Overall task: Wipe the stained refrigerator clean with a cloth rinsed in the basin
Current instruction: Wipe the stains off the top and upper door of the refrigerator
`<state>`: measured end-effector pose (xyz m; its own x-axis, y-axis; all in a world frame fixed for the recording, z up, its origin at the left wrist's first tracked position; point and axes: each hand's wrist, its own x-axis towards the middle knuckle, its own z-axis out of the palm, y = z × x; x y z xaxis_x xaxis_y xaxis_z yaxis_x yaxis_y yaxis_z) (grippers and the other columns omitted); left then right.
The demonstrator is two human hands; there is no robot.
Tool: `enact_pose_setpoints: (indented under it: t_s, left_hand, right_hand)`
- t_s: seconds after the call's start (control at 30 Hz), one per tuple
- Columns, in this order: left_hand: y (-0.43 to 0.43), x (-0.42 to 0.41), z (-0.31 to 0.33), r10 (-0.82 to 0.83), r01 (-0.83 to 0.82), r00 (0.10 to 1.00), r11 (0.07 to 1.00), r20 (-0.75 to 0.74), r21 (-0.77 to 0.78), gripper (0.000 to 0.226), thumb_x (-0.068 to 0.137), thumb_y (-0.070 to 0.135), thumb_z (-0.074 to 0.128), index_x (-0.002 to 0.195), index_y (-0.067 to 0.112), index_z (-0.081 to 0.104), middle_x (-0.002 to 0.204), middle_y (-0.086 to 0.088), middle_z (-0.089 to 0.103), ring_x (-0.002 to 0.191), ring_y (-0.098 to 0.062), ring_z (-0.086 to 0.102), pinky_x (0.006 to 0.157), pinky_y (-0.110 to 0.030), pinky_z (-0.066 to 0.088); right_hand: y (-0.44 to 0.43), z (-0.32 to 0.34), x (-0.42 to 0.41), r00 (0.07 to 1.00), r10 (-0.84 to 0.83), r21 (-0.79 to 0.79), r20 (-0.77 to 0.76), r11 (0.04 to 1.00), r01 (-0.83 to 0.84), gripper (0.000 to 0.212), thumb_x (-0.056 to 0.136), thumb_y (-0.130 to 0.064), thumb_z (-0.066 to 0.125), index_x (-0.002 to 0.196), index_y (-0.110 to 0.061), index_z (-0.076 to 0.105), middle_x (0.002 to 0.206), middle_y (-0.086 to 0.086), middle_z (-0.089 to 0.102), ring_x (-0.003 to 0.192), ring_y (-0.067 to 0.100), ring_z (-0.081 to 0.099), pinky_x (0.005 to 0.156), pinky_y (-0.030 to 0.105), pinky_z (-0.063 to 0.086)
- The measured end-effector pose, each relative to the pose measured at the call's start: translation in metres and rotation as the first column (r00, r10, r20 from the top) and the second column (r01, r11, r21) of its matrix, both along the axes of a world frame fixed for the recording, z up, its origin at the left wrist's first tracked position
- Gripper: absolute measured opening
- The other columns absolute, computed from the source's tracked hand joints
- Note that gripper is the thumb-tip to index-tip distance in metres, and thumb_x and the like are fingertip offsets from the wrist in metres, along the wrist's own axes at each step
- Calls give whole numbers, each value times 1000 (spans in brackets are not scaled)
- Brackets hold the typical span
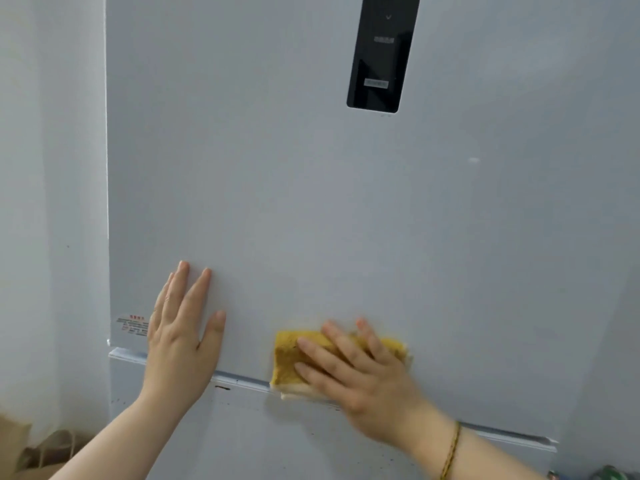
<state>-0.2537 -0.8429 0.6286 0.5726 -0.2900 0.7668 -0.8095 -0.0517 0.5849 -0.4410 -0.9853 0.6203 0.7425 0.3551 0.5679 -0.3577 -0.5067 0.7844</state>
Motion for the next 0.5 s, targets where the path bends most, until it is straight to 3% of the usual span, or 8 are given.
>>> enact_pose_setpoints:
  t_s: [0.1, 0.2, 0.3, 0.4, 0.5]
  left_hand:
    - [4, 8, -2, -51, 52, 998, 998, 38, -34, 61, 79, 41, 38, 130, 10, 46, 138, 7, 25, 130, -14, 19, 105, -32, 15]
    - [9, 15, 0, -109, 112, 993, 992, 43, -60, 63, 77, 45, 32, 130, 15, 45, 136, 12, 29, 128, -5, 23, 104, -33, 18]
    - [19, 18, 6, -226, 222, 974, 964, -13, -144, 43, 81, 29, 42, 124, 28, 40, 130, 27, 29, 120, 16, 24, 104, -28, 21]
    - [29, 29, 12, -230, 190, 963, 949, -141, -250, 46, 89, 7, 51, 122, 35, 36, 134, 25, 25, 128, 4, 24, 105, -26, 22]
    - [37, 48, 14, -117, 57, 953, 975, -279, -213, 51, 92, 2, 42, 138, 22, 31, 146, 11, 21, 136, -10, 20, 101, -17, 16]
  right_hand:
    - [3, 66, 8, 974, 80, 18, 212, 996, -86, 35, 91, -16, 34, 121, -24, 48, 134, 2, 53, 121, 27, 42, 109, 47, 16]
    - [9, 135, 27, 862, 35, 77, 505, 993, -85, 43, 79, -17, 46, 121, -22, 49, 129, 9, 57, 119, 29, 39, 106, 49, 17]
    - [22, 157, 53, 753, -39, 169, 657, 981, -96, 48, 75, -17, 51, 123, -17, 52, 133, 14, 52, 121, 31, 38, 105, 50, 15]
    - [33, 121, 72, 767, -13, 184, 642, 973, -138, 49, 77, -21, 54, 126, -17, 48, 137, 14, 48, 124, 31, 34, 108, 48, 14]
    - [42, 34, 87, 920, 20, 149, 391, 985, -84, 39, 87, -16, 38, 125, -20, 45, 139, 6, 38, 131, 31, 30, 111, 46, 13]
